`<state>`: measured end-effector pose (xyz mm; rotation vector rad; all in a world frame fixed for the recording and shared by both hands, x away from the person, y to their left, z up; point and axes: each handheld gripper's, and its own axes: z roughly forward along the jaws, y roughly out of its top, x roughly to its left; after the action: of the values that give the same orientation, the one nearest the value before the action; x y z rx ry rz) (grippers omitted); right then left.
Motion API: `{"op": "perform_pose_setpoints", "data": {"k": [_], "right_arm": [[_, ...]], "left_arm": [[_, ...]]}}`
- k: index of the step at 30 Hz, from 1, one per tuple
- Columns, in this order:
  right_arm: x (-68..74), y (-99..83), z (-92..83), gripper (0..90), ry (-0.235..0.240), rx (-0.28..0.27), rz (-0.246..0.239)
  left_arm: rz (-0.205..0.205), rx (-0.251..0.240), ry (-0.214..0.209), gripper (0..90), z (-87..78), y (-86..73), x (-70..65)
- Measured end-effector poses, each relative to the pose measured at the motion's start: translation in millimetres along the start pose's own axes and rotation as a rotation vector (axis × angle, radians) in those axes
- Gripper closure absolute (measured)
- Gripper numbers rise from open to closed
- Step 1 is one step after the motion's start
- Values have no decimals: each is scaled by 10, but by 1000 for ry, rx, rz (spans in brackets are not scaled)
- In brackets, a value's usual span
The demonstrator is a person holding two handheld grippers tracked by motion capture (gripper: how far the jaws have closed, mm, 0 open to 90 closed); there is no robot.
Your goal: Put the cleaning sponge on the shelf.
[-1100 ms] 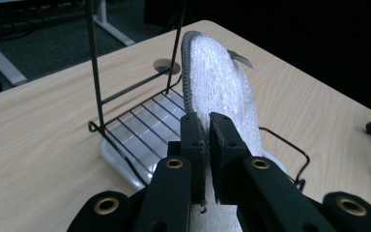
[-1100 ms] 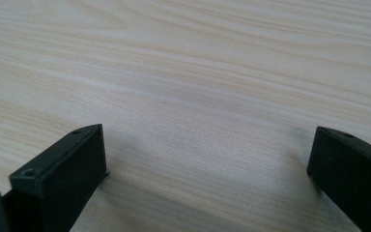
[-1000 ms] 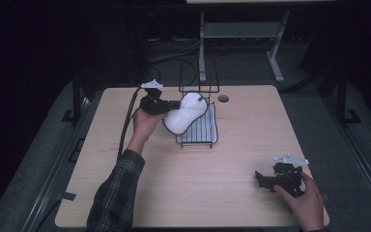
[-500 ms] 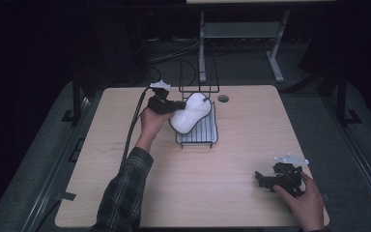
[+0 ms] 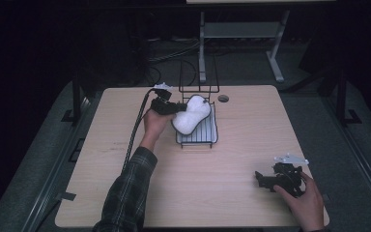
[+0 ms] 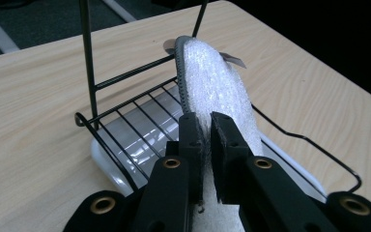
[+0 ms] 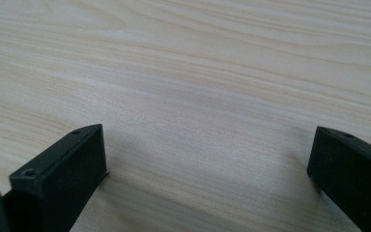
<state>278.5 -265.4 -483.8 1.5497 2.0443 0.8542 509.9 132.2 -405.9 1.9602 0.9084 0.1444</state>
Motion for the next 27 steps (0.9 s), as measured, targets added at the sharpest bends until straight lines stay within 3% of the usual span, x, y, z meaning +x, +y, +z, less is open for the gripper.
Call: {"op": "perform_pose_setpoints", "data": {"k": [10,19,24,27], "right_arm": [[0,0,0,0,0,-1,0],[0,0,0,0,0,0,0],[0,0,0,0,0,0,0],[0,0,0,0,0,0,0]], "left_arm": [[5,30,29,794,24,-17,3],[14,35,52,655,-12,-5,-5],[30,31,47,691,-74,0,-26],[41,34,32,799,-117,-18,-38]]}}
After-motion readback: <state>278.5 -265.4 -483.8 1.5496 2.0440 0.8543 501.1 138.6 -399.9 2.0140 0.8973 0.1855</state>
